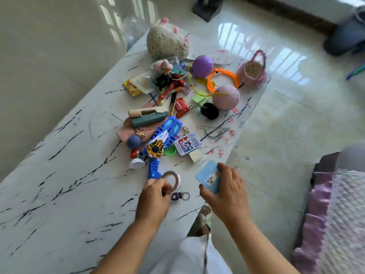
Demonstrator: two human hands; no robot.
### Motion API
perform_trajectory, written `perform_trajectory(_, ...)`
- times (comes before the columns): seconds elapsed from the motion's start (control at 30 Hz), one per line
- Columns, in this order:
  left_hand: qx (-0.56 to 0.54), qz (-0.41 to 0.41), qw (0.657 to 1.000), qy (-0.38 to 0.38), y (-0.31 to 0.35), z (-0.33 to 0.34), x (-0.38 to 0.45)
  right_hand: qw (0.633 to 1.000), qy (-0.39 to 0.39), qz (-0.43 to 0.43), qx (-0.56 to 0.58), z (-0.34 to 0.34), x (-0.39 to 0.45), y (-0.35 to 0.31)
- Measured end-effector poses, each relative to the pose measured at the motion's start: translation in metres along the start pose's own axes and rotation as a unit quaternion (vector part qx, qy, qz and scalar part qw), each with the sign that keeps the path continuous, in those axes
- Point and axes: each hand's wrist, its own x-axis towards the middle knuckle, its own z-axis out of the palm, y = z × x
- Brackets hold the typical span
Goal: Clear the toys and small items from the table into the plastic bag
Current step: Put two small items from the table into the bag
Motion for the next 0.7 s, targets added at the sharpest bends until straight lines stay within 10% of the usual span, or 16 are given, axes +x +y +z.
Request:
perform_trajectory(0.33,0.071,0.236,0.948,-0.203,0.134,0.04,-0.048,0.963,0.144,0.226,0.004,-0.094,-0.114,0.097)
perform_trajectory(0.7,0.176,0.428,0.796,-0.391,0.223,0.149,-0.229,0.796,0.355,0.48,0.098,-0.133,-0.331,0.192)
